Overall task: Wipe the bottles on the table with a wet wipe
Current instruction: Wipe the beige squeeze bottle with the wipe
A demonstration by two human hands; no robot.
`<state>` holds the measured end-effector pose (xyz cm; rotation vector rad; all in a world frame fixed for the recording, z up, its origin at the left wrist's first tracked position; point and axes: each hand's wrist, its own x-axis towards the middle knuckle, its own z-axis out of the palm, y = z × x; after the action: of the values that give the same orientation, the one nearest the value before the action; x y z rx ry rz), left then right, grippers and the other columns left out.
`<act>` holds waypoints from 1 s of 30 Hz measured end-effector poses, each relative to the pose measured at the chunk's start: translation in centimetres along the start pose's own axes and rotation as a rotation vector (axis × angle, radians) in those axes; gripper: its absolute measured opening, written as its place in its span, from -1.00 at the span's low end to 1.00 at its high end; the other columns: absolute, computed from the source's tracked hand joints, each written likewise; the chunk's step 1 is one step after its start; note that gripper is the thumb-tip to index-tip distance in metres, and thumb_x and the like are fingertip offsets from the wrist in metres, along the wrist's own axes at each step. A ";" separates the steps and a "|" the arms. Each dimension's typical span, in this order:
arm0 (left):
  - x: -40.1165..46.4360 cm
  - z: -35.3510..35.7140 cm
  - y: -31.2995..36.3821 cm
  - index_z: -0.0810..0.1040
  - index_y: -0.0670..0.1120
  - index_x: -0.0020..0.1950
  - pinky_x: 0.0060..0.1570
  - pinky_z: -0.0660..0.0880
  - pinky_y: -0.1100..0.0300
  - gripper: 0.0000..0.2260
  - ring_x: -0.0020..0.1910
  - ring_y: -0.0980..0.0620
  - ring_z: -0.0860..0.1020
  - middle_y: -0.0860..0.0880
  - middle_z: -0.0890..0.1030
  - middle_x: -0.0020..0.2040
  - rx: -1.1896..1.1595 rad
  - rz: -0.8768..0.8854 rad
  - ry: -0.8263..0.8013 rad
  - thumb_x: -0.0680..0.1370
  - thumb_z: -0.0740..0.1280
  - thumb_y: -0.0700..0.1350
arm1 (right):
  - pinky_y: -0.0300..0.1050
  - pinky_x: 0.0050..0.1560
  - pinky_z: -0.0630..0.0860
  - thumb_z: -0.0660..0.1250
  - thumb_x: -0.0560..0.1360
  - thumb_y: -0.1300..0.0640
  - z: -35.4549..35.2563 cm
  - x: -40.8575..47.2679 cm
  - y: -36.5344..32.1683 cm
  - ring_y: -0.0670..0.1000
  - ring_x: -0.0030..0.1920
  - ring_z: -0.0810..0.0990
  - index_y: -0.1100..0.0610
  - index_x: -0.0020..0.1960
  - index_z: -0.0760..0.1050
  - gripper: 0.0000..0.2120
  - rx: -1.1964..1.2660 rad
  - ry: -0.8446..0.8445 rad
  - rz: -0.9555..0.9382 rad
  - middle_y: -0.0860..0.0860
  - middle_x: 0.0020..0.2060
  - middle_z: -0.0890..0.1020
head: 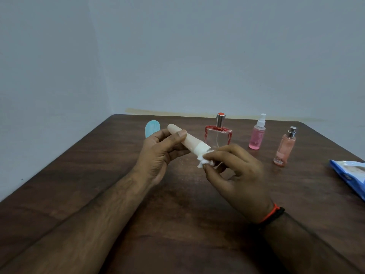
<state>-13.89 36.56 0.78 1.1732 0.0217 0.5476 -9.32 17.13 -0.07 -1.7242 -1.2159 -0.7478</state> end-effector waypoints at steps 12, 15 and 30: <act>-0.6 1.1 -0.3 0.58 -0.20 0.14 -0.16 0.66 0.02 -0.40 -0.07 -0.10 0.71 -0.14 0.69 -0.06 0.279 0.025 0.079 0.19 0.59 0.03 | -0.36 -0.18 0.55 0.41 0.50 0.15 0.2 0.2 0.5 -0.15 -0.08 0.57 0.08 0.14 0.61 -0.78 0.070 -0.051 0.235 -0.06 0.01 0.57; -0.4 0.9 -0.3 0.59 -0.20 0.17 -0.12 0.66 -0.02 -0.53 -0.08 -0.11 0.71 -0.12 0.70 -0.07 0.307 0.020 0.069 0.34 0.53 0.00 | -0.25 -0.17 0.59 0.41 0.51 0.16 0.5 0.2 0.6 -0.13 -0.11 0.59 0.08 0.16 0.61 -0.78 0.083 -0.075 0.282 -0.07 0.02 0.57; -0.5 0.4 1.2 0.56 -0.15 0.27 -0.23 0.64 0.12 -0.62 -0.10 -0.03 0.68 -0.10 0.69 0.01 0.103 0.060 -0.181 0.45 0.40 -0.22 | -0.05 -0.10 0.65 0.41 0.42 0.17 0.5 0.7 1.9 0.19 -0.03 0.71 0.11 0.07 0.64 -0.77 1.005 -0.100 0.770 0.18 0.05 0.64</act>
<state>-14.70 36.33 1.81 1.3233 -0.1426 0.4956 -7.31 17.56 -0.31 -1.1810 -0.6646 0.3845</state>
